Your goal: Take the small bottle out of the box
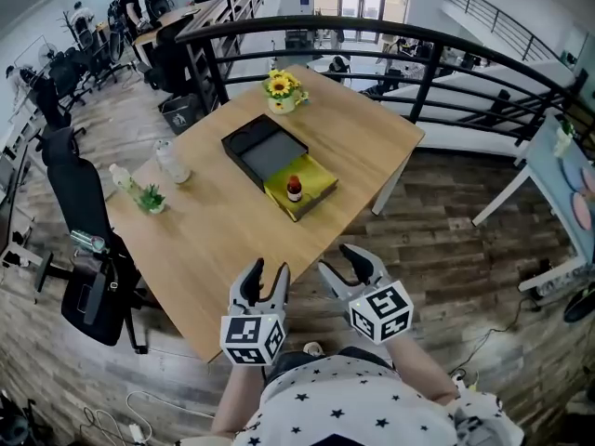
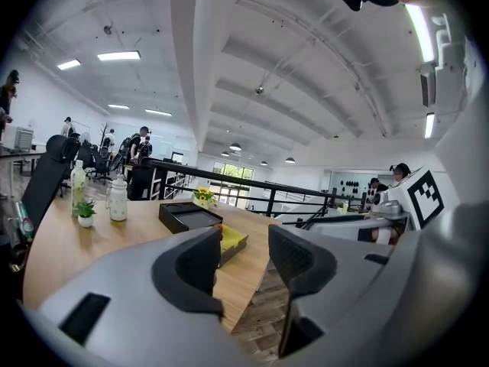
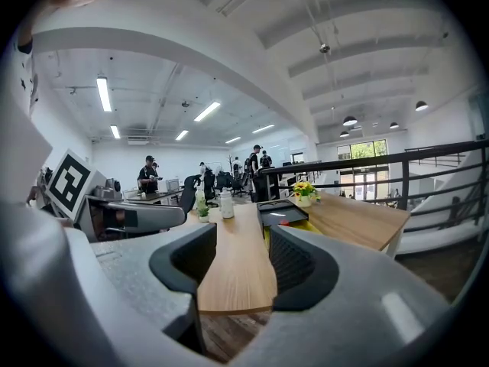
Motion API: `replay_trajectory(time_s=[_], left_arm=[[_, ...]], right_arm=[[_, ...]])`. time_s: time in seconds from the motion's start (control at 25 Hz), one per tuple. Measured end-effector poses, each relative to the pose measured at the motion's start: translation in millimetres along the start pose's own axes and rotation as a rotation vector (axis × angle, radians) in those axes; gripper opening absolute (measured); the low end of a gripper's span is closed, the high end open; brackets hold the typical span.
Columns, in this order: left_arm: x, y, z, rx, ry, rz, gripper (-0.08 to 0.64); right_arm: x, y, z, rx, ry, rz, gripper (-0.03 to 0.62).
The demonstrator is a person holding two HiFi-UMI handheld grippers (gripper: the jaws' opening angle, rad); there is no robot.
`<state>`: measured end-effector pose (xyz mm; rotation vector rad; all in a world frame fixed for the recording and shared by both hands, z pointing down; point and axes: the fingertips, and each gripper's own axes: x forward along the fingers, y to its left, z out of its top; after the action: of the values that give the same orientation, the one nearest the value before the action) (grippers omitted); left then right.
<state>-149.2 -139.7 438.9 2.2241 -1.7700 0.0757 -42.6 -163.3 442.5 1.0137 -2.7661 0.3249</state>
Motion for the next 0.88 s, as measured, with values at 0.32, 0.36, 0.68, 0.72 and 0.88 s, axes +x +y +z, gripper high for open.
replay_trajectory(time_s=[0.32, 0.36, 0.68, 0.72, 0.88], left_arm=[[18.8, 15.4, -3.8, -0.021, 0.021, -0.004, 0.189], [21.8, 17.2, -4.2, -0.025, 0.024, -0.003, 0.189], [54.9, 43.9, -3.1, -0.04, 0.029, 0.028, 0.189], [60.0, 47.3, -2.9, -0.044, 0.03, 0.034, 0.189], [82.9, 63.4, -7.4, -0.059, 0.049, 0.057, 0.189]], right_arm=[[22.5, -11.0, 5.7, -0.018, 0.014, -0.007, 0.198], [26.3, -13.3, 6.3, -0.02, 0.016, -0.006, 0.198], [70.5, -37.3, 8.4, -0.04, 0.029, 0.006, 0.198], [77.0, -41.9, 8.5, -0.042, 0.032, 0.009, 0.198], [105.4, -60.7, 7.0, -0.038, 0.045, 0.02, 0.198]])
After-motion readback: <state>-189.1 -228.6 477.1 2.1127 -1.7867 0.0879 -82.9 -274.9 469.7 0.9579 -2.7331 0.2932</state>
